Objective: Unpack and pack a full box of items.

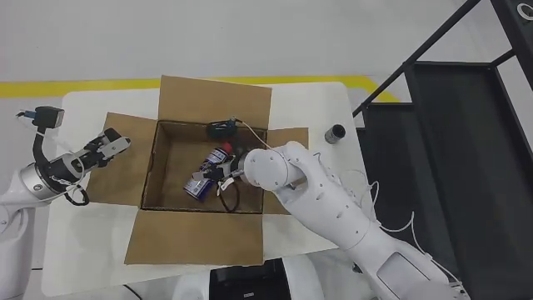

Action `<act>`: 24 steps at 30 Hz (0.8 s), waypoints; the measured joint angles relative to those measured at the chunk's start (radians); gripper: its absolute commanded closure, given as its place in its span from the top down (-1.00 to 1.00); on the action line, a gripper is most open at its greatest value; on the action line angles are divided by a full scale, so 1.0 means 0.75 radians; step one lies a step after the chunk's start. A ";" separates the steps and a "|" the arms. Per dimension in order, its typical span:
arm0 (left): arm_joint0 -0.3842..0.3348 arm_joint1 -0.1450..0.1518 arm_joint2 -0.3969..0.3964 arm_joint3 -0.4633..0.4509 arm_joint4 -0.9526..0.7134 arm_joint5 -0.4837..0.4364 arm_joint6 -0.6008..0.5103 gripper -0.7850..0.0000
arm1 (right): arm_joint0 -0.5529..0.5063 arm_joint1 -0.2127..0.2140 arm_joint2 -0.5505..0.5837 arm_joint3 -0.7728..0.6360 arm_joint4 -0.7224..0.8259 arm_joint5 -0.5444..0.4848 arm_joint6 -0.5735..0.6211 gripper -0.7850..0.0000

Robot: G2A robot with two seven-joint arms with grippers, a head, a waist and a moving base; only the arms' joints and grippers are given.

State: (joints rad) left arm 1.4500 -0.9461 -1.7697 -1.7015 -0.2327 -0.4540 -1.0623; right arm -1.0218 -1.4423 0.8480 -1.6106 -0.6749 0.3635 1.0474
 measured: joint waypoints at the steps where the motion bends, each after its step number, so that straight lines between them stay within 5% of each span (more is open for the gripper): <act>1: 0.000 0.000 0.000 0.000 0.000 0.000 0.000 1.00 | 0.000 0.000 0.000 0.000 0.000 0.000 0.000 1.00; 12: 0.000 0.000 0.000 0.000 0.000 0.000 0.000 1.00 | -0.011 -0.002 -0.010 -0.018 -0.031 0.034 -0.034 1.00; 24: 0.000 0.000 0.000 0.000 0.000 0.000 0.000 1.00 | -0.059 -0.116 -0.096 -0.086 0.327 0.635 -0.402 1.00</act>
State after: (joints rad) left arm 1.4500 -0.9460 -1.7697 -1.7015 -0.2327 -0.4540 -1.0623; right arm -1.0661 -1.5294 0.7757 -1.6751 -0.4300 0.8398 0.7456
